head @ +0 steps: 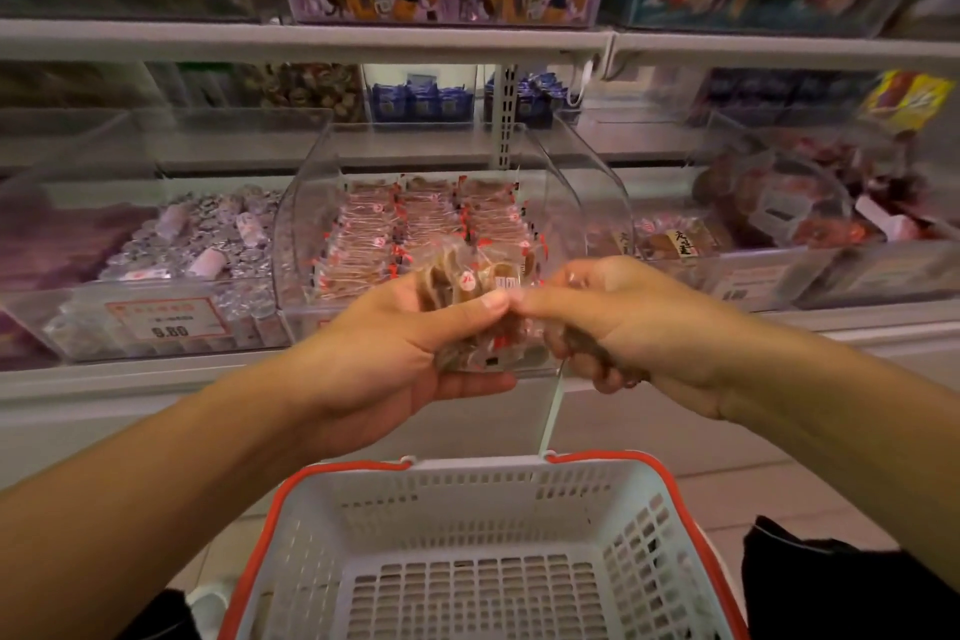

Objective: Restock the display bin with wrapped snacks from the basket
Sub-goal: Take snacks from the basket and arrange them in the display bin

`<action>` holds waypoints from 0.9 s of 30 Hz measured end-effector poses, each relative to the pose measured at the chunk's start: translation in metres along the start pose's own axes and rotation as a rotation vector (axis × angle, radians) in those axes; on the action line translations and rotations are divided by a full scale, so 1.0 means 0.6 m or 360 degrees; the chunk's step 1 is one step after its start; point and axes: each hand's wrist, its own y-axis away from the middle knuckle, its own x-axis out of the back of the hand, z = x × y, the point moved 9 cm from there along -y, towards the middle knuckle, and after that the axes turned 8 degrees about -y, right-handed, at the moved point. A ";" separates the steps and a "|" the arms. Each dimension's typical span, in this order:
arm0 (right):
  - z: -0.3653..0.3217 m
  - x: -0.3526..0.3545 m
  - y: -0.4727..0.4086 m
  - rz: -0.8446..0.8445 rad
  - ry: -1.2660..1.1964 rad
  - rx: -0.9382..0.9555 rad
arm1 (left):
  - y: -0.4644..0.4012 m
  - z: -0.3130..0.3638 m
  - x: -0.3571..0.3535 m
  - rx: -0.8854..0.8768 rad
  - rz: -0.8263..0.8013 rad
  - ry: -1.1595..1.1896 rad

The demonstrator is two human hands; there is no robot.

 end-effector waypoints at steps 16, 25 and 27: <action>-0.023 -0.015 0.010 0.0207 -0.1119 0.0384 | 0.002 -0.030 -0.041 0.0194 -0.0048 0.0452; 0.013 -0.049 0.004 0.0120 -0.0969 0.0194 | 0.011 -0.051 -0.066 0.0236 -0.0218 0.0134; 0.011 -0.060 0.009 -0.0013 -0.1008 0.0157 | 0.015 -0.053 -0.066 0.0267 -0.0256 0.0026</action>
